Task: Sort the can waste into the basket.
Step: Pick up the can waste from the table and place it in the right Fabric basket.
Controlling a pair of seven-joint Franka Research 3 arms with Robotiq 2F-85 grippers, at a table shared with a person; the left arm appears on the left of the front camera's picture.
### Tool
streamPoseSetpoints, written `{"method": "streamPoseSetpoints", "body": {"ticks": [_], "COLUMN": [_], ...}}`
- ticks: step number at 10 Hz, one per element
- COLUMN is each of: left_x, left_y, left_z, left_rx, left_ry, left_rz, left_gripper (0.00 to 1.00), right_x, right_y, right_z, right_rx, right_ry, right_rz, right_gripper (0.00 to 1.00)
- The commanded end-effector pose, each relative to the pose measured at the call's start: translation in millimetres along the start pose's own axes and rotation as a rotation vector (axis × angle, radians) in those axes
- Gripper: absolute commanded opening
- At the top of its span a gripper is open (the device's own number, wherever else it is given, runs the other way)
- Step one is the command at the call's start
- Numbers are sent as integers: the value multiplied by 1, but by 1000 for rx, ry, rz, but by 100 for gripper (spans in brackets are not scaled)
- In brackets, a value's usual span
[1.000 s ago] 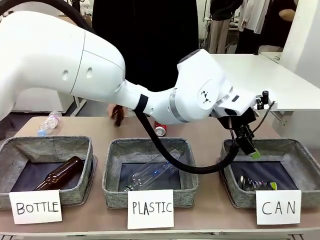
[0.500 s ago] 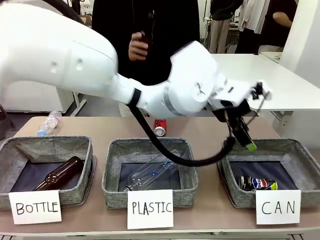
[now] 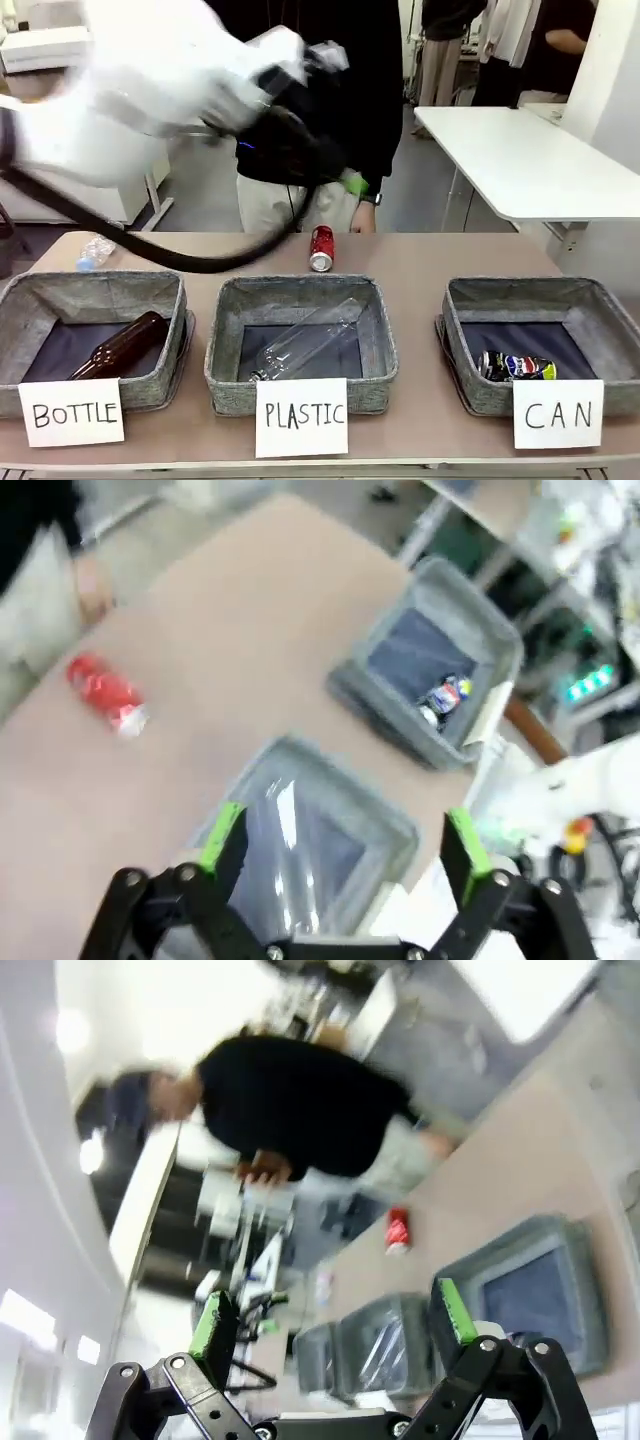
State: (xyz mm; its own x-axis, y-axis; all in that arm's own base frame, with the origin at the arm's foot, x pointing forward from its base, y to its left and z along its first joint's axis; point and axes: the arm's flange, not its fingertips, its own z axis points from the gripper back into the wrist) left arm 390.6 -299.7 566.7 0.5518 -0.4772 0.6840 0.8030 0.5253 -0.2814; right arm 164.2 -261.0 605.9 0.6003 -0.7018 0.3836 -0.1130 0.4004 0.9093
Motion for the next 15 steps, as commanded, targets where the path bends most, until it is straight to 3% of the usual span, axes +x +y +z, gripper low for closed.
{"method": "streamPoseSetpoints", "body": {"ticks": [1, 3, 5, 6, 7, 15], "left_x": [-108, -173, -230, -247, -199, -199], "left_y": [34, 68, 109, 125, 115, 115], "left_z": [114, 170, 202, 204, 210, 210], "left_rx": [213, 144, 52, 3, 103, 103], "left_ry": [-109, -248, -370, -459, -283, -283], "left_rz": [488, 679, 815, 860, 758, 758], "left_gripper": [100, 100, 100, 100, 100, 100], "right_x": [-59, -125, -164, -126, -126, -126], "right_y": [52, 75, 87, 79, 79, 79], "right_z": [-100, -155, -170, -165, -165, -165], "right_rx": [130, 105, 66, 89, 89, 89], "right_ry": [206, 365, 410, 394, 394, 394], "right_rz": [20, -14, -207, -16, -16, -16], "right_gripper": [100, 100, 100, 100, 100, 100]}}
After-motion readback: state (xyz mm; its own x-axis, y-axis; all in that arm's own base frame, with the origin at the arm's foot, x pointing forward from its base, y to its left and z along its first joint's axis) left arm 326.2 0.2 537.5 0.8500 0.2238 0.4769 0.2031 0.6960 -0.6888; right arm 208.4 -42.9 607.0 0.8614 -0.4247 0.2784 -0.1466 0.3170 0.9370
